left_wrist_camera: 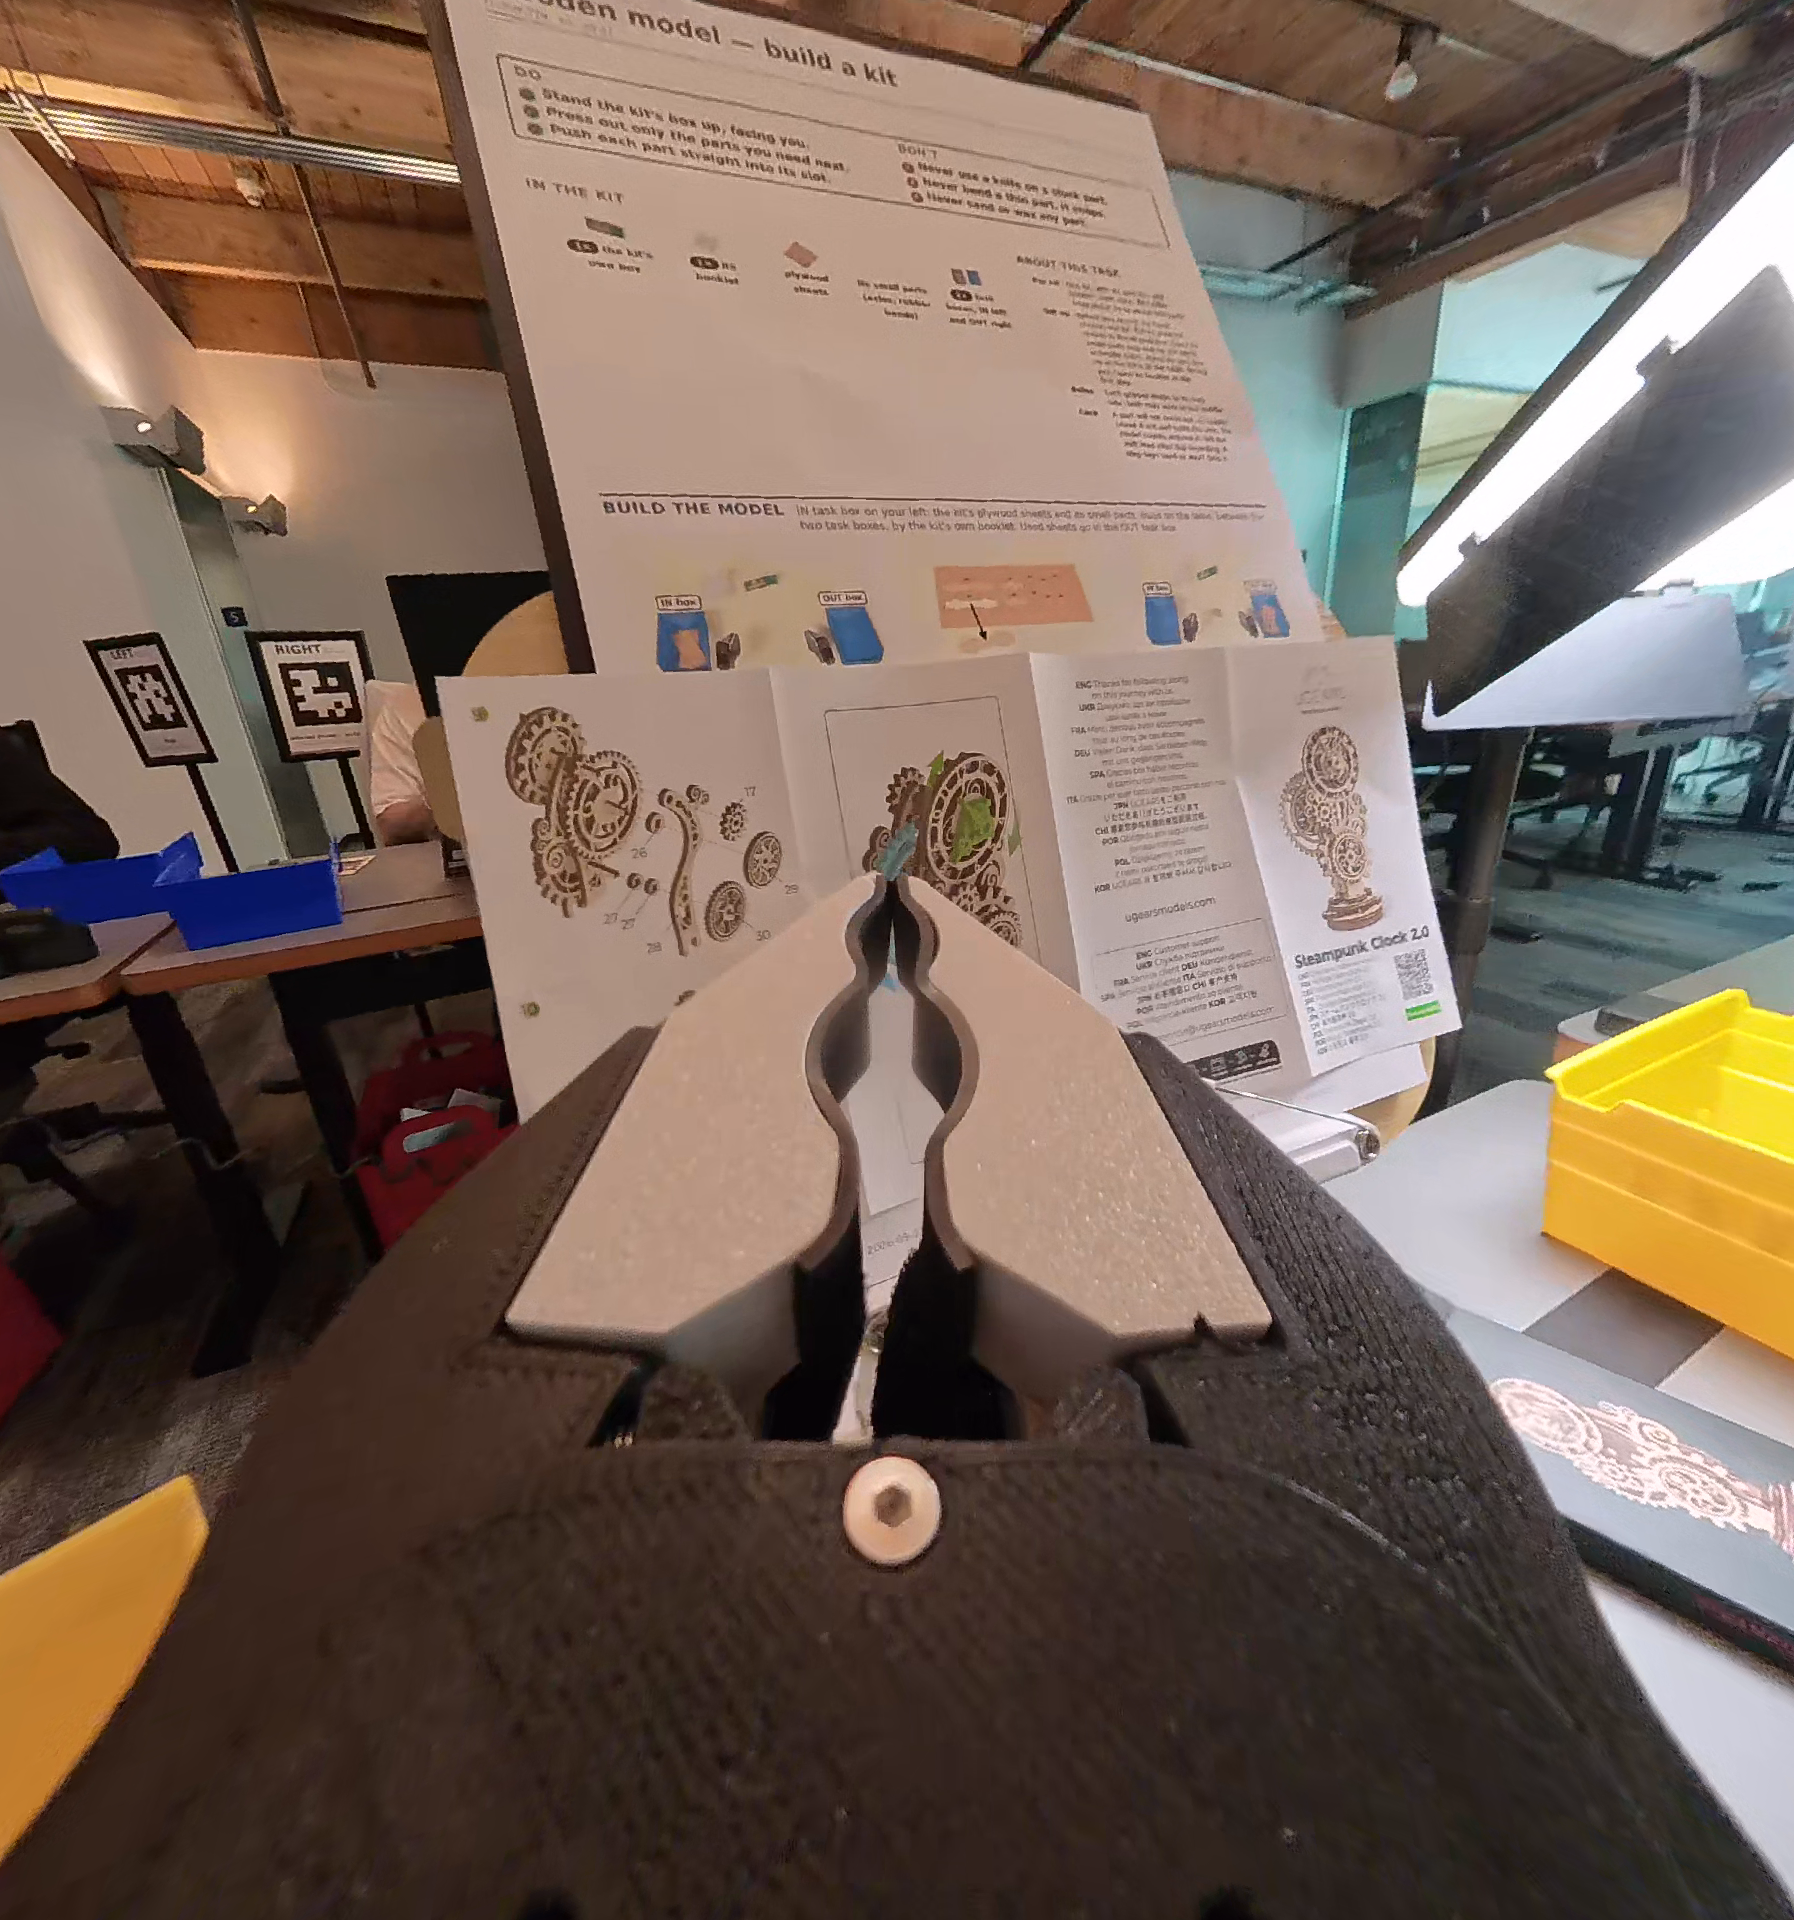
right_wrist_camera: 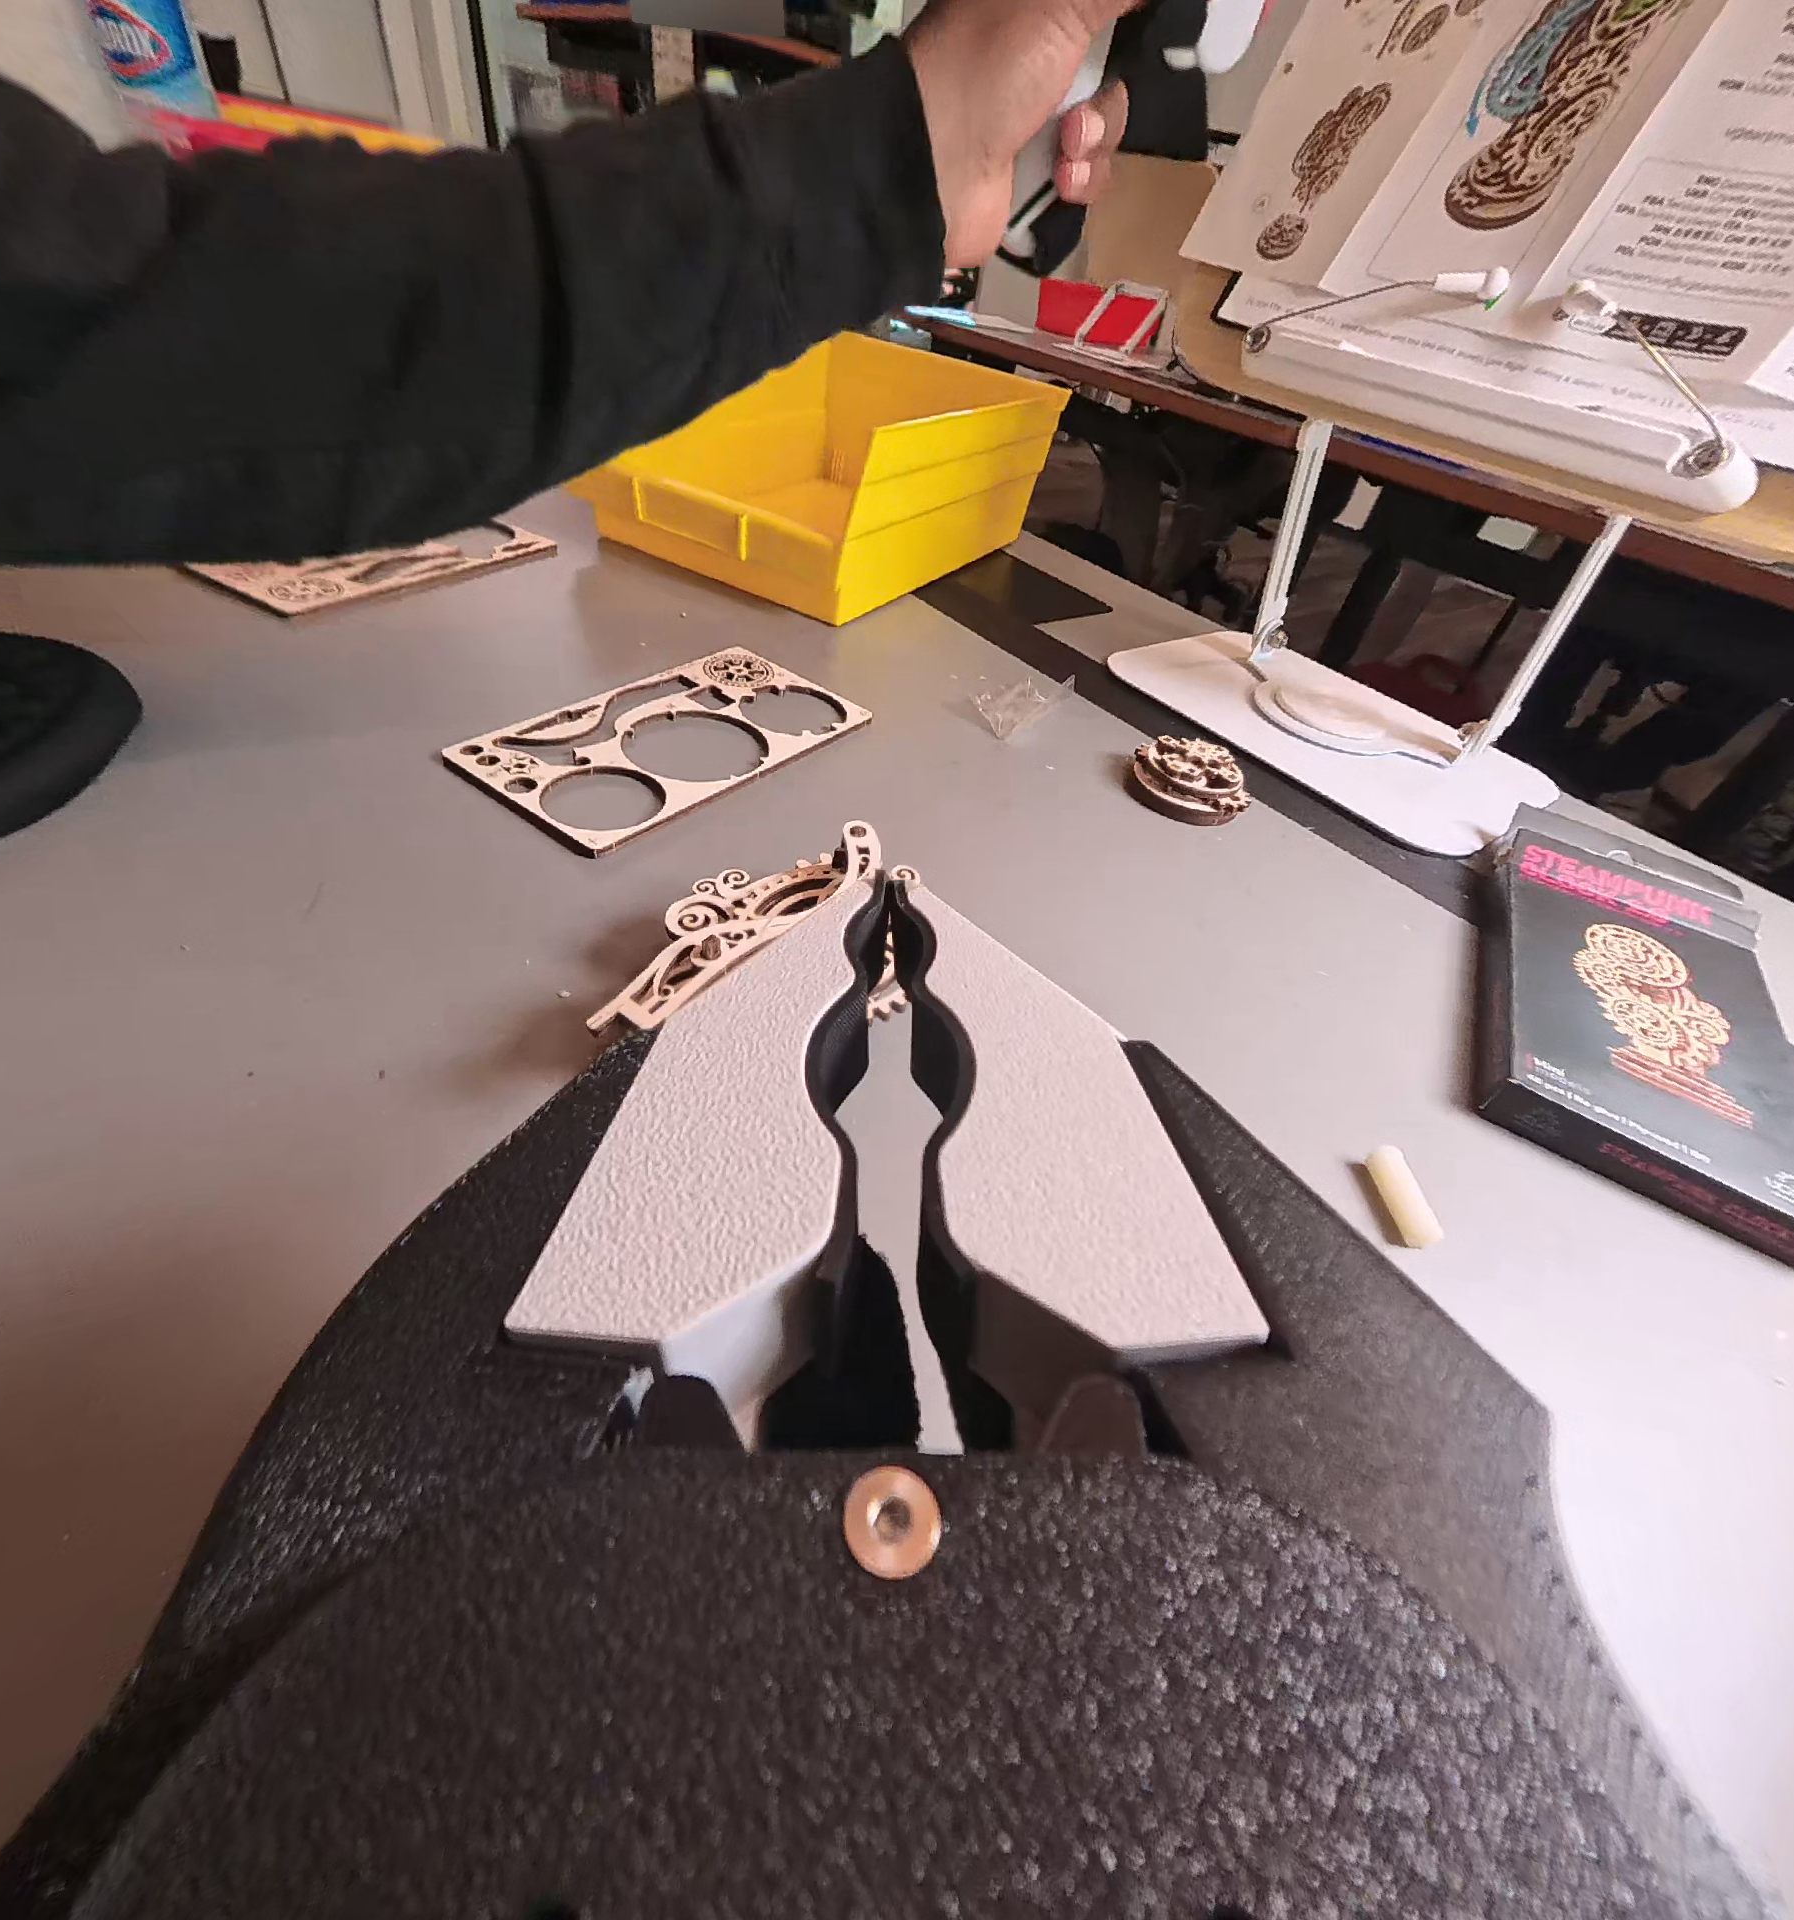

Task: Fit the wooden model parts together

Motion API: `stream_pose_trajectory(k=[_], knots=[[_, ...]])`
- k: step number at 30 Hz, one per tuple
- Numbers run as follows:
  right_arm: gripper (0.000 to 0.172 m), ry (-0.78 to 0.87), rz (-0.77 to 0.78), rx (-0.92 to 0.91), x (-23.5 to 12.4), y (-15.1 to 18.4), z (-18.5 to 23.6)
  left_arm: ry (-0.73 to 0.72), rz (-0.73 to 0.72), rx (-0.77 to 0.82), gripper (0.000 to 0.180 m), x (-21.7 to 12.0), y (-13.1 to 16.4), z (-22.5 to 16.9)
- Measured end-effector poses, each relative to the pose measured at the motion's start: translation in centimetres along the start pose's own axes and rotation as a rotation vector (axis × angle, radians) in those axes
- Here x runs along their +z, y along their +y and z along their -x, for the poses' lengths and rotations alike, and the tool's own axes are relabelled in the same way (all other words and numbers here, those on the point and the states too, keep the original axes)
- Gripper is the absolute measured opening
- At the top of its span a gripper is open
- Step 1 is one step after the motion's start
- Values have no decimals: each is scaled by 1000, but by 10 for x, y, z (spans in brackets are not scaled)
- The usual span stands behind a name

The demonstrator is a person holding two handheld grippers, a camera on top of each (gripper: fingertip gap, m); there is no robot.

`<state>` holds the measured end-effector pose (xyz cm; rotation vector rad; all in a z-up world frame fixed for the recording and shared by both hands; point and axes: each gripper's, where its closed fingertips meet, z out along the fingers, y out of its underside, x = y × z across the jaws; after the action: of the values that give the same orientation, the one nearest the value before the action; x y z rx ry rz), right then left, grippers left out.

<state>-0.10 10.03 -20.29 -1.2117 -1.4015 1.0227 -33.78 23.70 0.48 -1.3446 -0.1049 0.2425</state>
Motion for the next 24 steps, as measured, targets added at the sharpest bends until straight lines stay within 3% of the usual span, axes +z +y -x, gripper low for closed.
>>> stream_pose_trajectory(k=[7, 19, 24], knots=[[0, 27, 17, 18, 3, 9, -12, 32, -141, -85, 0, -12, -1, -19], [0, -38, 36, 77, 11, 13, -7, -19, -105, -67, 0, -13, 22, -5], [0, -45, 29, 104, 10, 12, -9, -24, -128, -82, 0, -16, 18, -2]])
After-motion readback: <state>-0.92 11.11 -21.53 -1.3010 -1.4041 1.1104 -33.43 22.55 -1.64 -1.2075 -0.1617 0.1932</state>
